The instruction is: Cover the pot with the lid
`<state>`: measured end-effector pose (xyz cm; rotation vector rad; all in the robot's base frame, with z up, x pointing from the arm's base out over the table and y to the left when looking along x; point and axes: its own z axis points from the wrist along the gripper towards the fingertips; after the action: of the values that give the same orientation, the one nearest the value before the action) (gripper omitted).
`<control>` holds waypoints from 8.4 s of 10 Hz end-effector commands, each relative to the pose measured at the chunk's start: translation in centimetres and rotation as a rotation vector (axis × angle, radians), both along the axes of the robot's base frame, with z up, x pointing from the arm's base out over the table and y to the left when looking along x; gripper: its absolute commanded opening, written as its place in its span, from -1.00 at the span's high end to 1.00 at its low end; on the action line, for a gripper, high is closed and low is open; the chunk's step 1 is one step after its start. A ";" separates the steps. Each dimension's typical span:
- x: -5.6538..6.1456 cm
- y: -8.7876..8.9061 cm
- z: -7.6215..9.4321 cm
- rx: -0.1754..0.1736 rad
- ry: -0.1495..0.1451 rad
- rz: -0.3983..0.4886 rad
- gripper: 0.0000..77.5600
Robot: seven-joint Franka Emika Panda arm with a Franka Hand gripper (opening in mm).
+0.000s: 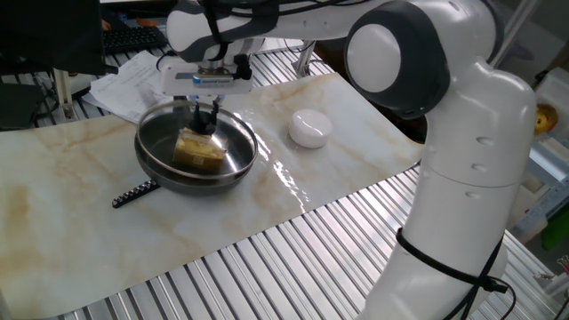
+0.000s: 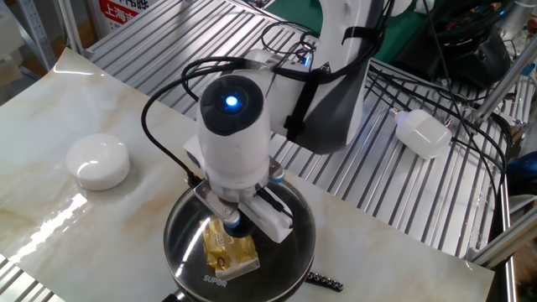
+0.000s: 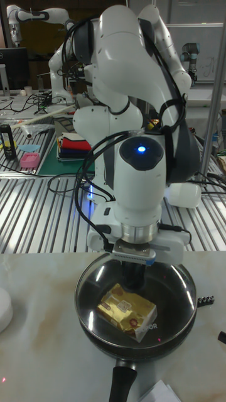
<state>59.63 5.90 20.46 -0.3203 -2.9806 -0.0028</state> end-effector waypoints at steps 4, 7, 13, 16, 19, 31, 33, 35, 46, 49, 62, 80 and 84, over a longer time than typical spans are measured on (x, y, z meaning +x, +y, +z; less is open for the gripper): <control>0.3 0.4 0.2 -0.016 -0.008 -0.008 0.95; 0.5 0.5 0.0 -0.014 -0.008 -0.007 0.95; 0.7 0.6 -0.6 -0.011 -0.008 -0.005 0.95; 0.8 0.6 -0.6 -0.011 -0.008 -0.006 0.95; 0.8 0.6 -0.7 -0.014 -0.008 -0.008 0.95; 0.9 0.6 -0.8 -0.017 -0.006 -0.016 0.95; 0.9 0.6 -0.9 -0.018 -0.005 -0.014 0.95; 0.9 0.6 -0.9 -0.019 -0.005 -0.013 0.95; 0.8 0.6 -1.1 -0.024 -0.004 -0.013 0.95; 0.9 0.6 -1.4 -0.024 -0.005 -0.013 0.95; 0.9 0.6 -1.5 -0.017 -0.008 -0.017 0.95; 0.6 0.7 -1.9 -0.015 -0.005 -0.015 0.95; 0.5 0.7 -2.0 -0.017 -0.005 -0.015 0.95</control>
<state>59.87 6.56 18.06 -0.3449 -2.9759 0.0217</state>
